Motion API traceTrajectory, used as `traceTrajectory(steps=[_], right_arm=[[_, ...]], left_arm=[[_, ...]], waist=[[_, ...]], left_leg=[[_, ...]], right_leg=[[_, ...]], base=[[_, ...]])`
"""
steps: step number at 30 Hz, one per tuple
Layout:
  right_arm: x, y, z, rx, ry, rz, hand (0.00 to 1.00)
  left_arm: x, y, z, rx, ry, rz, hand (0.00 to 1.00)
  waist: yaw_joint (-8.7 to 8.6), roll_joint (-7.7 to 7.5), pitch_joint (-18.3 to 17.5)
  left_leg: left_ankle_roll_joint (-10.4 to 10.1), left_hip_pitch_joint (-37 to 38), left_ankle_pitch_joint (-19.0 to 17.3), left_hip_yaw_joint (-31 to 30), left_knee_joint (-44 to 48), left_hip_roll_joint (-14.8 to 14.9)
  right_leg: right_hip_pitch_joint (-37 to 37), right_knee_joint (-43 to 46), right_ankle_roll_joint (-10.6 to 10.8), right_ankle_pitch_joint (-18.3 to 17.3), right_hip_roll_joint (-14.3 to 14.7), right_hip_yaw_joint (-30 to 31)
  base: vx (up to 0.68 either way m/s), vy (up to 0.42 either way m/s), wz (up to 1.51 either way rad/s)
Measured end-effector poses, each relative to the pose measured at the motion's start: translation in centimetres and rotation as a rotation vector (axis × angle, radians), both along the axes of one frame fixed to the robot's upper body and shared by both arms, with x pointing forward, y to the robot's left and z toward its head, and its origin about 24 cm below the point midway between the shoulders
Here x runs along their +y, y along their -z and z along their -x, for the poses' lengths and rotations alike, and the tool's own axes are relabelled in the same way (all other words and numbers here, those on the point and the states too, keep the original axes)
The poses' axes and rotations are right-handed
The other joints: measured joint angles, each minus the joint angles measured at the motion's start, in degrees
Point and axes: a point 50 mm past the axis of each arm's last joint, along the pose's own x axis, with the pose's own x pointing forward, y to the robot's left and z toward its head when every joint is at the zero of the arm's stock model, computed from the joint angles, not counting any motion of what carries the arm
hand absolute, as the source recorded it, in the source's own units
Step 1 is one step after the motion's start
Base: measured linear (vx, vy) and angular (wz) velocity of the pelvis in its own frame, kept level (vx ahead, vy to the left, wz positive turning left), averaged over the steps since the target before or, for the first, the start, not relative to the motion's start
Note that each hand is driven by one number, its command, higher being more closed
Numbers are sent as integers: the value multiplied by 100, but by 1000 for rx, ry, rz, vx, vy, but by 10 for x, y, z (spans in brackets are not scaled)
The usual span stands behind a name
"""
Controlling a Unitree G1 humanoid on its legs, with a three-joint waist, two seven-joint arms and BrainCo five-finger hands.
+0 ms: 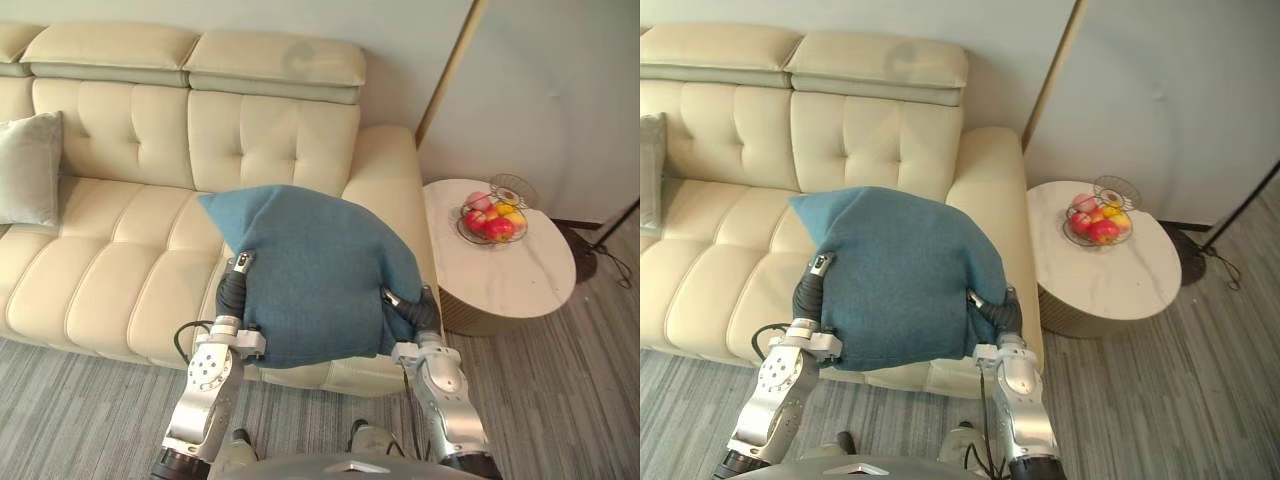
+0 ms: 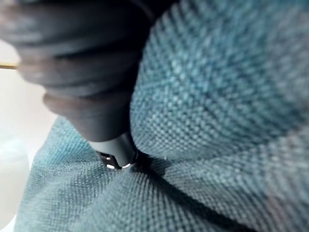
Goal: Pick up cushions and gather them together orderly.
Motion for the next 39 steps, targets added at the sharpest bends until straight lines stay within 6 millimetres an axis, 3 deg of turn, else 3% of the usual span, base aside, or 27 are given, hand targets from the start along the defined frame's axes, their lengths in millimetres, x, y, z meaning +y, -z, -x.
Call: traceTrajectory(steps=[3, 7, 11, 13, 14, 15, 16, 18, 21, 25, 28, 30, 32, 33, 34, 37, 39], right_arm=[[-4, -12, 18, -37, 23, 0, 100], [-4, -30, 19, -117, 35, -7, 100], [-7, -30, 17, -119, 48, -5, 100], [-12, -26, 16, -103, 65, 1, 100], [-13, -17, 15, -67, 69, 2, 100], [-13, -15, 16, -56, 70, 3, 100], [-11, -6, 16, -19, 72, -11, 100], [-7, -1, 19, 0, 83, -41, 100], [-6, -1, 19, -2, 85, -45, 100], [-6, -3, 16, -10, 81, -36, 100], [-3, 5, 7, 19, 65, -31, 100], [1, 12, 4, 45, 47, -37, 100], [4, 15, 4, 59, 26, -39, 100], [6, 17, 4, 66, 16, -45, 100], [5, 15, 2, 56, 12, -39, 100], [-2, 15, 3, 56, 11, -10, 100], [-3, 17, 6, 67, 8, -7, 100]], left_arm=[[-2, -1, 8, 5, -13, 38, 100], [-3, -15, 14, -54, -9, 71, 100], [-5, -13, 13, -50, 0, 79, 100], [-10, -7, 13, -24, 19, 75, 100], [-12, -2, 13, 1, 25, 73, 100], [-13, 0, 13, 8, 26, 73, 100], [-12, 5, 13, 28, 27, 57, 100], [-9, 7, 13, 35, 33, 26, 100], [-8, 7, 13, 38, 31, 23, 100], [-9, 5, 12, 28, 33, 22, 100], [-7, 5, 10, 29, 20, 22, 100], [-4, 6, 9, 37, 0, 19, 100], [0, 7, 9, 40, -15, 15, 100], [2, 6, 8, 37, -21, 14, 100], [1, 6, 8, 37, -19, 15, 100], [-3, 6, 9, 38, -1, 18, 100], [-5, 6, 9, 35, 3, 21, 100]], waist=[[147, 121, 12], [190, 166, -103], [267, 124, -151], [339, 46, -118], [335, 94, -145], [345, 138, -170], [351, 73, -218], [303, -245, -225], [279, -376, -274], [279, -356, -290], [184, -328, -304], [130, -311, -291], [106, -230, -236], [85, -252, -251], [93, -243, -253], [98, -37, -182], [134, 3, -197]], left_leg=[[-95, -474, -70, 348, 1569, 513], [87, -574, 53, 678, 1708, 746], [114, -515, 220, 545, 1268, 554], [49, -466, -14, 121, 556, 316], [42, -299, 254, -182, -185, 197], [49, -229, 446, -269, -336, 183], [-111, -119, 424, -240, -361, 76], [-7, -81, 357, -39, -374, -198], [187, -83, 102, 216, -218, -424], [265, -156, -259, 617, 176, -465], [328, -158, -355, 901, 335, -433], [340, 41, -361, 1033, 239, -426], [377, 202, -371, 1136, 139, -362], [387, 245, -368, 1138, 115, -293], [386, 218, -368, 1095, 129, -281], [371, 222, -262, 817, -20, -268], [350, 304, -124, 799, -243, -278]], right_leg=[[428, -8, -10, -191, 184, -169], [416, -38, -71, -345, 229, -124], [464, -444, -58, -47, 213, -19], [481, -701, 16, 142, 134, 63], [484, -752, 94, 187, 114, 160], [481, -771, 130, 201, 136, 200], [494, -822, 214, 258, 74, 372], [451, -923, 268, 319, -208, 618], [287, -859, 285, 310, -452, 852], [-128, -501, 147, 146, -552, 1383], [-643, 58, 22, 405, -538, 1504], [-803, 237, -47, 684, -531, 1220], [-795, 272, 82, 549, -370, 1176], [-744, 242, 97, 305, 26, 1153], [-615, -58, 119, 302, 199, 1181], [-387, -466, -5, 488, 302, 1088], [-359, -521, 18, 529, 316, 1049]], base=[[72, -128, 18], [20, -40, 0], [29, 3, -10], [31, 106, -23], [20, 150, -30], [52, 220, -46], [59, 216, -38], [42, 226, -32], [-12, 187, -33], [-22, 122, -60], [22, 118, -69], [22, 120, -68], [2, 31, -35], [-16, -33, -12], [-8, -40, -3], [-8, -19, 7], [-14, -55, 9]])
